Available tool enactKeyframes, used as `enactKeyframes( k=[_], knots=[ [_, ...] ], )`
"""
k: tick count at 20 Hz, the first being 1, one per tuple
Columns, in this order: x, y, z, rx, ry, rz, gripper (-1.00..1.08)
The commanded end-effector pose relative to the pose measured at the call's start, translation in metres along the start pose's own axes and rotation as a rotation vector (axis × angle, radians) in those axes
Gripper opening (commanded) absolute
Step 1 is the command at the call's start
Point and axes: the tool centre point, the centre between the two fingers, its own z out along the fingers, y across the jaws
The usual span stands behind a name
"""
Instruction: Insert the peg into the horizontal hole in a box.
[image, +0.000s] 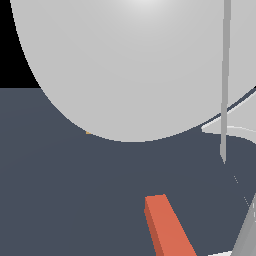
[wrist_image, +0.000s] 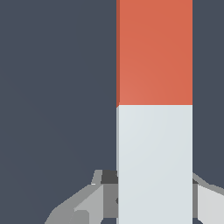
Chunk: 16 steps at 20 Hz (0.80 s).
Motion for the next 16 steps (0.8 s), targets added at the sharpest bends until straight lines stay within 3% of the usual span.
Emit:
enactKeyframes(
  k=[1,16],
  knots=[
    [0.000,0.000,0.000,-0.001,-0.001,0.000,-1.00],
    [0.014,-0.009,-0.002,0.000,0.000,0.016,-1.00]
  ],
)
